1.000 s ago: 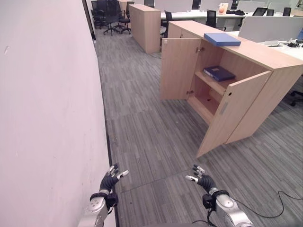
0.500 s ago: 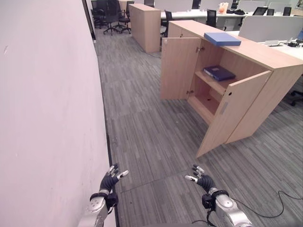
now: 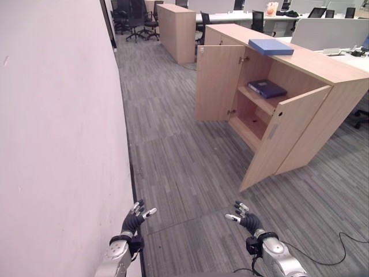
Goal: Put the empty folder in the office cabinet
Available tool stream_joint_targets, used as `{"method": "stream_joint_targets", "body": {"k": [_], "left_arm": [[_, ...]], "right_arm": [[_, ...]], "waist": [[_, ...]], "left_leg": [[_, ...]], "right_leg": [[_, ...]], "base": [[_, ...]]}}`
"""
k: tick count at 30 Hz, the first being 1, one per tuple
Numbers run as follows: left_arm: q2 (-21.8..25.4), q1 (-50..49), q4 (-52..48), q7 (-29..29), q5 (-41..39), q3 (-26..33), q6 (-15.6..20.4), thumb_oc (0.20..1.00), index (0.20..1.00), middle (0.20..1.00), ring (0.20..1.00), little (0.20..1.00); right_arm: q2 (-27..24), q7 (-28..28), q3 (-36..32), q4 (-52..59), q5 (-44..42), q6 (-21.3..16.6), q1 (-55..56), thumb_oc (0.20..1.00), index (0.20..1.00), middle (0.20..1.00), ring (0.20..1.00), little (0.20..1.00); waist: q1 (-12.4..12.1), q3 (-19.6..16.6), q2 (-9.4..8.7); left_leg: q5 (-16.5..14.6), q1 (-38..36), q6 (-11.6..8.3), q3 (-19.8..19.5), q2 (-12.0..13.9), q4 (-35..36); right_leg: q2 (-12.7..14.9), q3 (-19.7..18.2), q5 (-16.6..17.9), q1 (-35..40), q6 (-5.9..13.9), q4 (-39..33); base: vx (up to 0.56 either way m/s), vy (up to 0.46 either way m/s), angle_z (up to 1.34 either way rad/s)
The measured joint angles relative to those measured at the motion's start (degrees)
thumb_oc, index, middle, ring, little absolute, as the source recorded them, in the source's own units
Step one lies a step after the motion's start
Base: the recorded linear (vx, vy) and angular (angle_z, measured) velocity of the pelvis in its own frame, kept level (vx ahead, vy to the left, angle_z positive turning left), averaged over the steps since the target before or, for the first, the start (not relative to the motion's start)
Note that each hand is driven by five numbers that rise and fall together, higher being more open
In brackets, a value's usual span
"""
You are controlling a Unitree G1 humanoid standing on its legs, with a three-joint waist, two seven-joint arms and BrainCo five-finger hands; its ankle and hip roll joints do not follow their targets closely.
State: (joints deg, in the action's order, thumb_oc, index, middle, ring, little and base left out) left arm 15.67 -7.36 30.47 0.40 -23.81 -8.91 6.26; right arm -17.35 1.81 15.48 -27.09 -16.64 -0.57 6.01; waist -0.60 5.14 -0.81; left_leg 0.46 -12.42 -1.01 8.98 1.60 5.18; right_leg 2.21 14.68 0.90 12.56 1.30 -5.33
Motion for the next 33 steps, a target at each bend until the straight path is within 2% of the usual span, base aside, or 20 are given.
{"method": "stream_joint_targets", "body": {"k": [16, 18, 19, 20, 21, 22, 23, 24, 25, 26, 27, 28, 29, 30, 31, 32, 33], "left_arm": [[0.07, 0.01, 0.00, -1.01, -0.08, -0.07, -0.10, 1.000, 1.000, 1.000, 1.000, 1.000], [0.22, 1.13, 0.11, -0.99, -0.59, -0.19, -0.11, 1.000, 1.000, 1.000, 1.000, 1.000], [0.24, 1.50, 0.14, -1.00, -0.66, -0.23, -0.12, 1.000, 1.000, 1.000, 1.000, 1.000], [0.66, 3.14, 0.56, -0.97, -0.72, -0.62, -0.12, 1.000, 1.000, 1.000, 1.000, 1.000], [0.80, 5.75, 1.28, -0.94, -0.79, -0.55, -0.13, 1.000, 1.000, 1.000, 1.000, 1.000], [0.84, 7.11, 1.41, -0.90, -0.93, -0.81, -0.13, 1.000, 1.000, 1.000, 1.000, 1.000], [0.64, 7.85, 2.13, -0.80, -1.44, -2.48, -0.14, 1.000, 1.000, 1.000, 1.000, 1.000], [-2.03, 11.18, 5.85, -0.54, -2.86, -2.79, -0.64, 1.000, 1.000, 1.000, 1.000, 1.000], [-2.15, 11.91, 6.29, -0.43, -2.89, -2.63, -0.63, 1.000, 1.000, 1.000, 1.000, 1.000], [-2.04, 11.64, 7.08, -0.37, -2.89, -2.75, -0.99, 1.000, 1.000, 1.000, 1.000, 1.000], [-2.36, 11.59, 10.41, 0.18, -2.92, -2.77, -0.22, 1.000, 1.000, 1.000, 1.000, 1.000], [-2.32, 12.29, 12.97, 0.48, -2.92, -2.11, 0.26, 1.000, 1.000, 1.000, 1.000, 1.000], [-2.05, 13.86, 15.90, 1.12, -2.94, -1.50, -0.16, 1.000, 1.000, 1.000, 1.000, 1.000], [-1.90, 13.13, 16.31, 1.49, -2.96, -1.44, -0.67, 1.000, 1.000, 1.000, 1.000, 1.000], [-1.98, 10.67, 15.93, 1.49, -3.00, -1.49, -0.95, 1.000, 1.000, 1.000, 1.000, 1.000], [-2.02, 10.03, 15.75, 1.48, -3.02, -1.04, -0.93, 1.000, 1.000, 1.000, 1.000, 1.000], [-1.98, 9.33, 15.36, 1.45, -3.00, -0.61, -0.85, 1.000, 1.000, 1.000, 1.000, 1.000]], "right_arm": [[-0.16, 0.46, -0.38, -0.02, -0.09, 0.00, 0.03, 1.000, 1.000, 1.000, 1.000, 1.000], [-0.18, 0.47, -0.38, -0.07, -0.13, -0.04, -0.28, 1.000, 1.000, 1.000, 1.000, 1.000], [-0.25, 0.46, -0.36, -0.22, -0.16, -0.09, -0.68, 1.000, 1.000, 1.000, 1.000, 1.000], [-0.27, 0.45, -0.33, -0.68, -0.20, -0.14, -1.71, 1.000, 1.000, 1.000, 1.000, 1.000], [-0.38, 0.43, -0.48, -1.46, -0.24, -0.29, -3.83, 1.000, 1.000, 1.000, 1.000, 1.000], [-0.49, 0.34, -0.82, -2.26, -0.24, -0.32, -4.84, 1.000, 1.000, 1.000, 1.000, 1.000], [-0.47, 0.00, -1.85, -3.14, -0.24, -0.40, -4.96, 1.000, 1.000, 1.000, 1.000, 1.000], [-1.89, -1.36, -2.71, -6.90, -0.30, -0.50, -7.68, 1.000, 1.000, 1.000, 1.000, 1.000], [-2.46, -1.89, -3.23, -6.83, -0.30, -0.42, -9.55, 1.000, 1.000, 1.000, 1.000, 1.000], [-2.43, -1.91, -3.14, -6.59, -0.30, -0.60, -9.35, 1.000, 1.000, 1.000, 1.000, 1.000], [-2.84, -2.72, -1.38, -7.74, -0.46, -1.37, -8.93, 1.000, 1.000, 1.000, 1.000, 1.000], [-2.98, -3.06, 0.03, -8.61, -0.47, -1.43, -9.92, 1.000, 1.000, 1.000, 1.000, 1.000], [-2.70, -3.19, 0.34, -9.25, -0.46, -1.34, -10.87, 1.000, 1.000, 1.000, 1.000, 1.000], [-2.25, -3.34, 0.24, -9.25, -0.44, -1.27, -10.02, 1.000, 1.000, 1.000, 1.000, 1.000], [-2.30, -3.26, 0.47, -8.98, -0.43, -1.28, -8.37, 1.000, 1.000, 1.000, 1.000, 1.000], [-2.23, -3.24, 0.53, -9.10, -0.35, -1.27, -8.00, 1.000, 1.000, 1.000, 1.000, 1.000], [-2.12, -3.10, 0.39, -8.94, -0.29, -1.27, -7.65, 1.000, 1.000, 1.000, 1.000, 1.000]], "waist": [[0.20, 0.34, 0.65], [0.13, 1.45, 0.32], [0.19, 2.06, 0.58], [-0.04, 3.58, 0.24], [-0.23, 6.62, -0.85], [-0.43, 8.21, -1.47], [-0.96, 9.30, -1.29], [-1.13, 10.52, 0.75], [-1.35, 12.01, 1.63], [-1.34, 11.91, 1.83], [-2.69, 9.74, 2.41], [-3.37, 9.21, 2.79], [-3.59, 10.66, 2.55], [-4.55, 10.88, 2.11], [-5.56, 10.03, 1.65], [-5.85, 9.33, 2.04], [-6.59, 8.06, 1.93]], "left_leg": [[0.29, 1.04, -0.16, -0.59, 0.06, -0.12], [-0.38, 2.55, -0.44, -0.87, 0.22, -2.57], [-0.90, 4.56, -1.02, -0.94, 0.67, -4.79], [-1.92, 8.52, -2.30, -1.17, 1.16, -10.31], [-2.01, 16.51, -4.00, -2.76, 1.80, -24.20], [0.14, 23.62, -6.75, -4.78, 2.42, -36.44], [3.00, 29.75, -7.65, -7.02, 3.09, -45.68], [5.70, 36.40, -6.32, -7.16, 6.43, -28.18], [6.52, 36.01, -6.11, -8.76, 8.42, -17.60], [6.50, 35.20, -6.13, -9.01, 9.27, -13.21], [6.20, 35.31, -7.10, -9.33, 11.69, -2.76], [5.55, 36.05, -7.40, -9.45, 12.64, 0.91], [5.41, 36.77, -7.49, -9.27, 12.78, 0.68], [5.66, 35.83, -7.11, -9.36, 12.80, 0.34], [6.18, 32.27, -7.89, -9.14, 12.37, 0.29], [6.23, 30.74, -8.03, -9.44, 12.33, 0.31], [6.16, 29.09, -7.90, -9.42, 12.37, -1.13]], "right_leg": [[-0.11, 0.41, -0.16, -0.48, -0.14, 0.28], [-0.08, 0.36, -0.37, -1.17, -0.45, 0.58], [-0.33, 0.43, -0.94, -2.53, -0.66, 1.47], [-0.20, 0.34, -1.74, -4.70, -1.48, 3.24], [-0.41, 0.21, -2.57, -7.37, -2.98, 6.43], [0.35, 0.37, -3.74, -8.96, -4.07, 9.42], [-0.09, 0.27, -4.12, -8.24, -4.57, 9.92], [-3.53, -1.06, -7.02, -6.23, -5.04, 3.45], [-3.17, -0.67, -4.08, -5.01, -3.96, 5.90], [-3.38, -0.42, -4.30, -4.27, -4.17, 5.57], [-4.18, -1.20, -5.80, -6.73, -3.23, 6.74], [-4.27, -1.52, -5.75, -7.53, -3.27, 7.08], [-3.82, -2.59, -5.76, -7.34, -3.32, 6.96], [-3.27, -5.69, -5.99, -6.83, -3.63, 7.03], [-1.96, -7.05, -6.68, -3.73, -3.31, 5.55], [-1.57, -7.65, -7.15, -2.10, -2.55, 4.88], [-0.43, -8.88, -8.61, -2.02, -0.61, 5.94]], "base": [[0.02, -0.046, 0.02], [-0.05, -0.094, 0.06], [-0.09, -0.191, 0.04], [-0.04, -0.165, 0.07], [0.08, -0.141, 0.14], [0.27, -0.013, 0.09], [0.34, 0.050, -0.01], [0.60, 0.197, -0.35], [0.69, 0.242, -0.38], [0.79, 0.271, -0.55], [0.76, 0.256, -0.55], [0.50, 0.176, -0.58], [0.51, 0.181, -0.57], [0.57, 0.242, -0.69], [0.77, 0.350, -0.64], [0.59, 0.289, -0.65], [0.37, 0.205, -0.50]]}}
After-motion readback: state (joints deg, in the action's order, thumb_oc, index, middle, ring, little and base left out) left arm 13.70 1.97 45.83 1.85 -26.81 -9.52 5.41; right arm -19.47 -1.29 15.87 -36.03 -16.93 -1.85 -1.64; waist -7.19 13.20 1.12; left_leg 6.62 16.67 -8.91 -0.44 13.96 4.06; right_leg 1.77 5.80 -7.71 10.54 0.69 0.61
